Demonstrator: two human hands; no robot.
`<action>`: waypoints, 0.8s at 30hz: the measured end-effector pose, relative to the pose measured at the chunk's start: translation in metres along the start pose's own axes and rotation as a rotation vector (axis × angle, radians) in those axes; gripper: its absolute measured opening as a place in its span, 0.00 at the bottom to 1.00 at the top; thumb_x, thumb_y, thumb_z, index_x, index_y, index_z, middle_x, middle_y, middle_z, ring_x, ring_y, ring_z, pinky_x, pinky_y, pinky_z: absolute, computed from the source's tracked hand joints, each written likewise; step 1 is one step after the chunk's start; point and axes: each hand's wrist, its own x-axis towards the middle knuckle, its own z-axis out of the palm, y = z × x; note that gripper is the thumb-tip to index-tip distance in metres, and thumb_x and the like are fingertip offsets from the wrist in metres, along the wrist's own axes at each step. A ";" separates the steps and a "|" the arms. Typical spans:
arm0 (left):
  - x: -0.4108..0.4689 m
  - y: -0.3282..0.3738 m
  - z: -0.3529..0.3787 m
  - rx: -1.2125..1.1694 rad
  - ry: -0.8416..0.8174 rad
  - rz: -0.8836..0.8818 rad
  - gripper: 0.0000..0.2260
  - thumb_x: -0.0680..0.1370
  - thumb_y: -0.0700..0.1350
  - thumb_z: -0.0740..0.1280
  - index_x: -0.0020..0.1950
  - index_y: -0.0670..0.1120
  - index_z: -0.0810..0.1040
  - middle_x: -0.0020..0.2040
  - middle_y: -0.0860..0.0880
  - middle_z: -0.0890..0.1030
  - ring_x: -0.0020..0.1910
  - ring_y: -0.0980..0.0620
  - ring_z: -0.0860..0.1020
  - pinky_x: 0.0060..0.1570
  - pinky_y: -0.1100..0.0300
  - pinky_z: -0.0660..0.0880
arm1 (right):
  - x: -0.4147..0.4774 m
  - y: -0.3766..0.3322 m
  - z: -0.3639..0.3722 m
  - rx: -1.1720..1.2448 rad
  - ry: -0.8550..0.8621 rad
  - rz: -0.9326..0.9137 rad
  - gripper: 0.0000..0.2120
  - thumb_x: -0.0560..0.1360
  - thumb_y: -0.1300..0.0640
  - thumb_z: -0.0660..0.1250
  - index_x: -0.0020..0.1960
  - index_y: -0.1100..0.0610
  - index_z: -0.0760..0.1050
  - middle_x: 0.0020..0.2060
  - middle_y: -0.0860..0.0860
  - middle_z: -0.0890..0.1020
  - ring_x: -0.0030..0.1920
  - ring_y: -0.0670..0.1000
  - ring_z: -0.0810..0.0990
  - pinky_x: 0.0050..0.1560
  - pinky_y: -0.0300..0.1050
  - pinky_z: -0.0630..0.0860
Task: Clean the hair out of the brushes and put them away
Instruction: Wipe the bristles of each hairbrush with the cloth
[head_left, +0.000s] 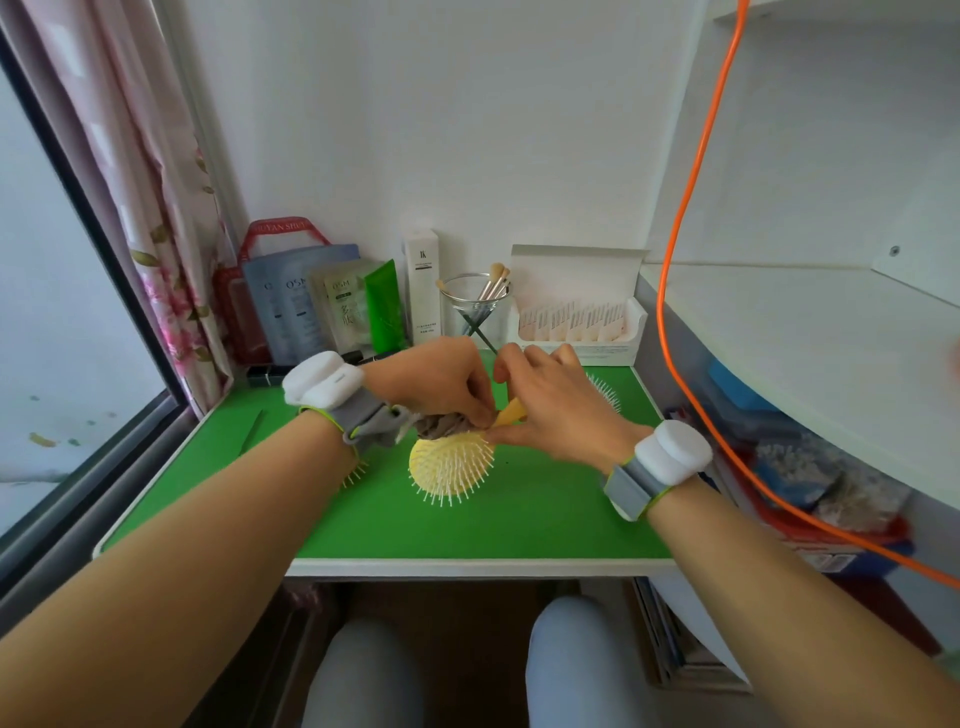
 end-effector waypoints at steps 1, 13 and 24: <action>-0.002 -0.004 -0.003 -0.003 -0.012 -0.014 0.07 0.71 0.49 0.73 0.47 0.50 0.85 0.41 0.53 0.85 0.37 0.58 0.81 0.42 0.65 0.78 | -0.002 0.004 0.000 0.011 -0.004 0.025 0.30 0.65 0.35 0.72 0.54 0.51 0.62 0.41 0.44 0.69 0.44 0.49 0.65 0.45 0.44 0.55; 0.004 0.003 0.004 0.054 -0.049 -0.021 0.08 0.72 0.49 0.72 0.49 0.48 0.85 0.43 0.52 0.85 0.40 0.55 0.81 0.44 0.64 0.78 | -0.010 0.014 0.005 -0.008 0.018 0.059 0.29 0.65 0.36 0.72 0.54 0.51 0.62 0.41 0.45 0.70 0.43 0.49 0.64 0.43 0.44 0.53; -0.004 -0.022 0.000 -0.113 0.034 -0.052 0.05 0.73 0.51 0.72 0.46 0.53 0.85 0.40 0.57 0.84 0.38 0.62 0.80 0.40 0.72 0.75 | -0.016 0.022 0.002 0.124 0.079 0.142 0.28 0.65 0.37 0.73 0.52 0.48 0.61 0.41 0.44 0.72 0.44 0.48 0.69 0.44 0.45 0.55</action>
